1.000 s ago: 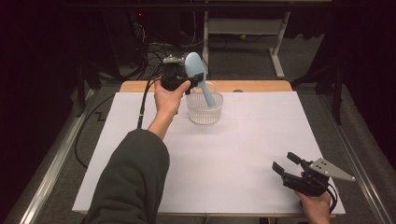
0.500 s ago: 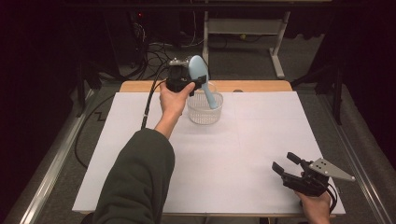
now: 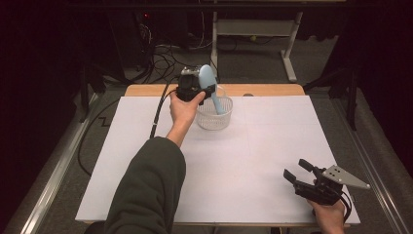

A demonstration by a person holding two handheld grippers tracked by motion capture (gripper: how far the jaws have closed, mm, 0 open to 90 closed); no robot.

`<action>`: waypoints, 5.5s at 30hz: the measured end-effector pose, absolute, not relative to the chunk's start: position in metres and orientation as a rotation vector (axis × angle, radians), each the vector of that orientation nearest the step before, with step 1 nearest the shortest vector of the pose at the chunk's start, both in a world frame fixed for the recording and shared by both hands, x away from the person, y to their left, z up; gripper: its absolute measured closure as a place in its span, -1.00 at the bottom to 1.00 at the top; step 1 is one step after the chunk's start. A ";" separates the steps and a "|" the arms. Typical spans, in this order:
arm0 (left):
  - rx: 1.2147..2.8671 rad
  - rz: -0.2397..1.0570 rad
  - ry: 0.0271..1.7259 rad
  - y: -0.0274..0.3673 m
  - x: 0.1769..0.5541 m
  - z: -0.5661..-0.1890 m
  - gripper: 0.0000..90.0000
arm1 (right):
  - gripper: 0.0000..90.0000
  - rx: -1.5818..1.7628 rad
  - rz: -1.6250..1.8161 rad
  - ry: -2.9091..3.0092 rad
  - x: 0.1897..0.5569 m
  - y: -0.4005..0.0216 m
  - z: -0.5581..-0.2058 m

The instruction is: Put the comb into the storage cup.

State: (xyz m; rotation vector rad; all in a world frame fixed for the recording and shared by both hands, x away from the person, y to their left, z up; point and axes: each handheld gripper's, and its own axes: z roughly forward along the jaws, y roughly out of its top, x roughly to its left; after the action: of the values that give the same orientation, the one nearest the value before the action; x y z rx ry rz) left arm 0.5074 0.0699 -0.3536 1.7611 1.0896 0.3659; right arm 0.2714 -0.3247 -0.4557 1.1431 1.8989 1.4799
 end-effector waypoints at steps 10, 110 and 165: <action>1.751 0.352 1.094 0.062 0.508 -0.362 0.16 | -0.42 1.144 1.483 1.900 0.271 -0.324 -0.456; 1.886 0.420 1.168 0.122 0.494 -0.386 -0.44 | -0.41 1.142 1.477 1.905 0.271 -0.323 -0.456; 1.831 0.483 1.127 0.181 0.459 -0.372 -0.36 | -0.41 1.132 1.442 1.905 0.271 -0.321 -0.455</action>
State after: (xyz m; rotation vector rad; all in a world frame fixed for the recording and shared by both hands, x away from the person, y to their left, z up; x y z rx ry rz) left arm 0.4588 0.1810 -0.3725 1.8306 1.1272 0.4827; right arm 0.2707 -0.3212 -0.4555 1.1325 1.9052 1.4418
